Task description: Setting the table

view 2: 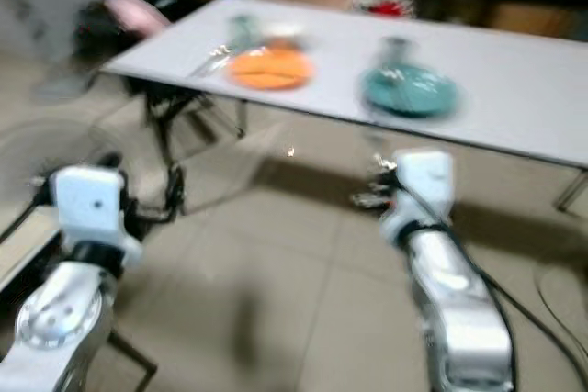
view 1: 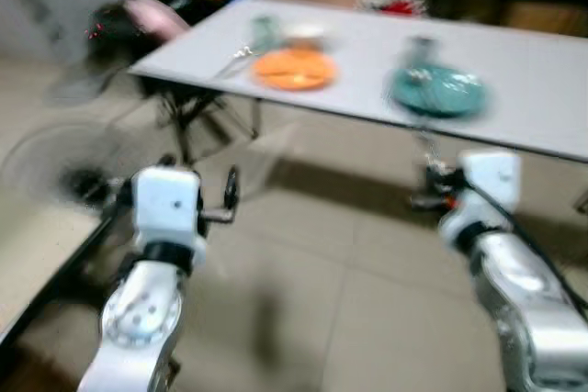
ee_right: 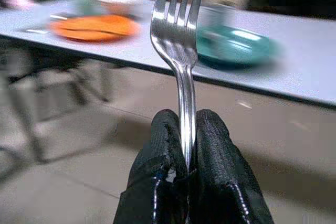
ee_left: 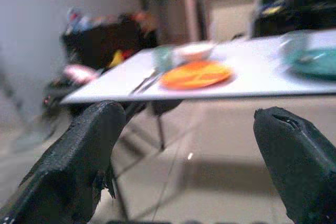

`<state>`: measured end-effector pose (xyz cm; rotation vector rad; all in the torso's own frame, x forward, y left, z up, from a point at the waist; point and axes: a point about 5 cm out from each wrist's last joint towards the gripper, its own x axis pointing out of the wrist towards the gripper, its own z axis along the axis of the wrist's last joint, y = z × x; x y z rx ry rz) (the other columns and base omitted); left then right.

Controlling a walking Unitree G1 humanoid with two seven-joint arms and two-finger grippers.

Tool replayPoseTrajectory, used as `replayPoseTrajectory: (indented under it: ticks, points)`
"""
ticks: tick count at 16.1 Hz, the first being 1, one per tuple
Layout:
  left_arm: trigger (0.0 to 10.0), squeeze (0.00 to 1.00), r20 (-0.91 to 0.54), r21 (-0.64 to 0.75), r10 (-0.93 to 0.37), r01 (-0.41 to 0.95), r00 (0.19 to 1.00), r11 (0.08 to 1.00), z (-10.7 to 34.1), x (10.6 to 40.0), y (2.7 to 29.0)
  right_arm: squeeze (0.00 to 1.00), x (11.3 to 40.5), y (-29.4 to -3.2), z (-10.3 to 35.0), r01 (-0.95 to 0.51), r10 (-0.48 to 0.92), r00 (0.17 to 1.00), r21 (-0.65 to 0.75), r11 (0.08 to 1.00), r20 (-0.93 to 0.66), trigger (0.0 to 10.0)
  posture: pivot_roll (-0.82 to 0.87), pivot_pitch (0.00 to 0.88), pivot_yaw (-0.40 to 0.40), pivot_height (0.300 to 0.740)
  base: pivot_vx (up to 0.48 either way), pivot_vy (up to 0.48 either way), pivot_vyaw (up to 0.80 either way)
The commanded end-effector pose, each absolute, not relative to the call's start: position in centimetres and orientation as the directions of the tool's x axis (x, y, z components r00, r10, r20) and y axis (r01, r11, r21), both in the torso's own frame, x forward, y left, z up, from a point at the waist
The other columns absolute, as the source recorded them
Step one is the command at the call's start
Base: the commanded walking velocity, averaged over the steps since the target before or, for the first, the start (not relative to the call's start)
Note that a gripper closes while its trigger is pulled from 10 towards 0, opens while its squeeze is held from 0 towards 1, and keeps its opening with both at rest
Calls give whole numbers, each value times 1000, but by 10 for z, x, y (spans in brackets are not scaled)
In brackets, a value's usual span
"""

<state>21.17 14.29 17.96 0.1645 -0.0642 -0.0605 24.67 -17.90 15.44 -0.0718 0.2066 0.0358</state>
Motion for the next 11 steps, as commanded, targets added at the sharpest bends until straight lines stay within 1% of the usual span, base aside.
replayPoseTrajectory:
  ticks: [1,2,3,5,8,11]
  points:
    - [10000,0,51,171,-62,52,997,984,177,212,149,0,253,-172,158,-52,39,978,-56,997,-206,10000,-32,0,23,740,0,0,-781]
    - [10000,0,46,166,-62,54,997,985,176,212,150,0,256,-174,157,-48,30,977,-80,996,-213,10000,-41,0,32,740,0,0,0]
    - [10000,0,36,163,-59,53,998,985,173,211,150,0,260,-175,158,-51,31,976,-91,995,-214,10000,-43,0,32,740,292,0,0]
    - [10000,0,26,152,-50,46,998,987,170,210,153,0,263,-175,162,-64,46,979,-84,994,-196,10000,-44,0,31,740,317,0,0]
    - [10000,0,25,155,-48,43,999,987,169,210,155,0,269,-178,163,-57,37,977,-92,994,-210,10000,-43,0,32,740,339,0,0]
    - [10000,0,27,161,-58,53,998,986,168,212,157,0,271,-176,163,-63,44,976,-85,994,-215,10000,-43,0,34,740,338,0,0]
